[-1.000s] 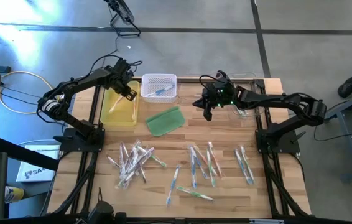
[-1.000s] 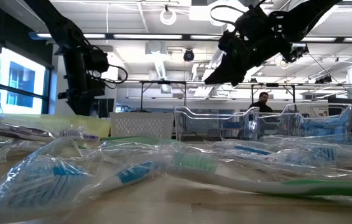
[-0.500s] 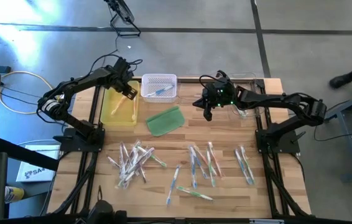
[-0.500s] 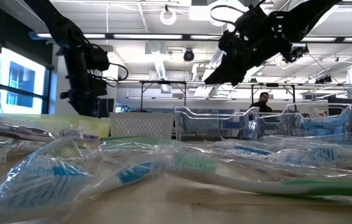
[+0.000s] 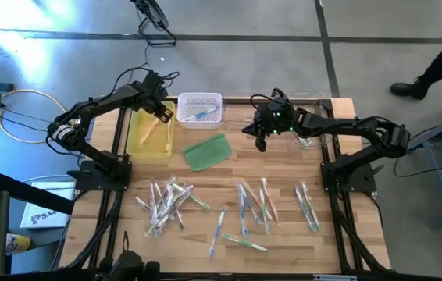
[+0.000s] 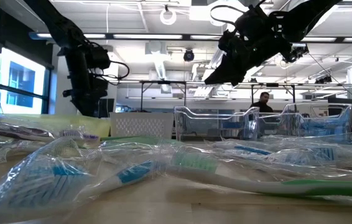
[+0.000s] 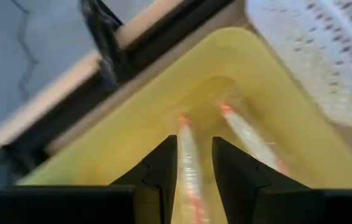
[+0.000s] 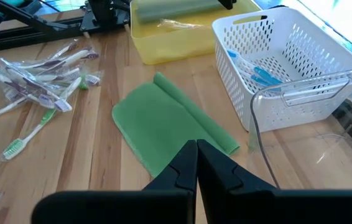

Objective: Pick & Place Toothbrushes
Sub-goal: Put the violet toothbrush into the left transparent bin

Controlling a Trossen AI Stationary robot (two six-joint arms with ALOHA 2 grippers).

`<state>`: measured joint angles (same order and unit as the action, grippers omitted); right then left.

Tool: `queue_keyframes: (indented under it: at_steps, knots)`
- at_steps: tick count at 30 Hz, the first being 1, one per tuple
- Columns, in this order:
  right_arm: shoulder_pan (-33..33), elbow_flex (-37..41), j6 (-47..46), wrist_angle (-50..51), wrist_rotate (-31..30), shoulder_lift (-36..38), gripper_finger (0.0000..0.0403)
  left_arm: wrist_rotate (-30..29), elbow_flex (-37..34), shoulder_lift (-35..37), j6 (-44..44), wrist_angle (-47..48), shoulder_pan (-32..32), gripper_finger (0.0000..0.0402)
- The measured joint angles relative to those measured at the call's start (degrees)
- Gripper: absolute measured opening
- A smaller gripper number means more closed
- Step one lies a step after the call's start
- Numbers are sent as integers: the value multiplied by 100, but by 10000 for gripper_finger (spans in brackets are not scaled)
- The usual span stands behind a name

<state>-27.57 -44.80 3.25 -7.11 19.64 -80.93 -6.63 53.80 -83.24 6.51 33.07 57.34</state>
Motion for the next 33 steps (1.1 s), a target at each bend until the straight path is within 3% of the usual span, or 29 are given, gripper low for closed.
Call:
queue_keyframes:
  at_steps: [7,21,33]
  knots:
    - [0,0,116,-118,0,0,2,82,0,0,631,41,-2,97]
    - [9,0,146,-146,0,0,2,133,4,0,840,-133,-57,97]
    - [9,0,103,-133,-22,0,2,210,4,87,1783,-1033,-843,97]
